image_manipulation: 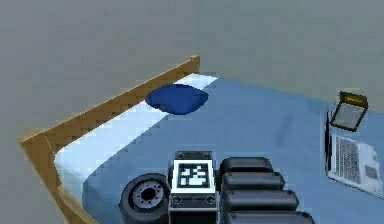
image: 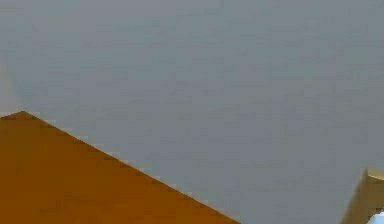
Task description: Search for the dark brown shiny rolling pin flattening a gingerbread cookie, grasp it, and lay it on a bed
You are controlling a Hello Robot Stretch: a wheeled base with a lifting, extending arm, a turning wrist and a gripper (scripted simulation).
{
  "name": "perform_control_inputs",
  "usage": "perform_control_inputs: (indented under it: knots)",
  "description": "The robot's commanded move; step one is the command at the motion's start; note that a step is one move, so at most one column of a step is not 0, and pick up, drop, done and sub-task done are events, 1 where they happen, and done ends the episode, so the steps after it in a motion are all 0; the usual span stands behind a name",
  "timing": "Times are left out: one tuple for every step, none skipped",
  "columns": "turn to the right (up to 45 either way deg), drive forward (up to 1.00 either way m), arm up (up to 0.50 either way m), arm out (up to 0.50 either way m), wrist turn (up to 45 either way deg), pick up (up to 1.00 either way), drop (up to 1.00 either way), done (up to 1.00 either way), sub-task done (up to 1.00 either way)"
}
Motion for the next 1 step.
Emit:
perform_control_inputs:
  knots:
    - [45.0, 0.00, 0.00, 0.00, 0.0, 0.00, 0.00, 0.00, 0.00]
